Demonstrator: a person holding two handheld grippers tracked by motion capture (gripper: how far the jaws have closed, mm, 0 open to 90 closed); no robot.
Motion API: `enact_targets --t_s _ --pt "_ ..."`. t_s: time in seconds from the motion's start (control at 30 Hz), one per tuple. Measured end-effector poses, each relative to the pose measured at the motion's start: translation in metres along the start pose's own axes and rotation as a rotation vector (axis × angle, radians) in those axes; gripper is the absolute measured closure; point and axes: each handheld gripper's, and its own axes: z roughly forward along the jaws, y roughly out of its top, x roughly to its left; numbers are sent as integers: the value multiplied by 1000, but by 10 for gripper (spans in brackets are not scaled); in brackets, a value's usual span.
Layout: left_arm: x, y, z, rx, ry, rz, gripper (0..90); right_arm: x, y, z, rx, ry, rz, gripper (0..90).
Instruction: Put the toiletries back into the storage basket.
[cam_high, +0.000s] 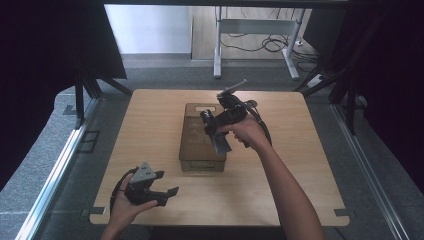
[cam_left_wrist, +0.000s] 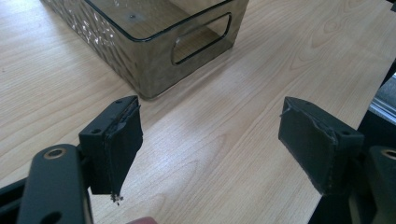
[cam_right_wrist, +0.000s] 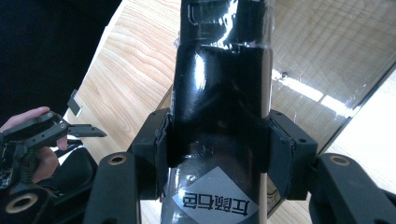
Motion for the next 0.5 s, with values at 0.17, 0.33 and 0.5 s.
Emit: enact_targets --t_s 0.17,0.33,0.5 --pt "0 0 2 4 -5 4 219 3 4 4 12 -3 16 464" --pt "-1 0 2 5 -7 5 219 7 9 7 16 -7 17 464" --pt "0 0 1 1 -5 3 219 12 14 13 21 -4 14 463"
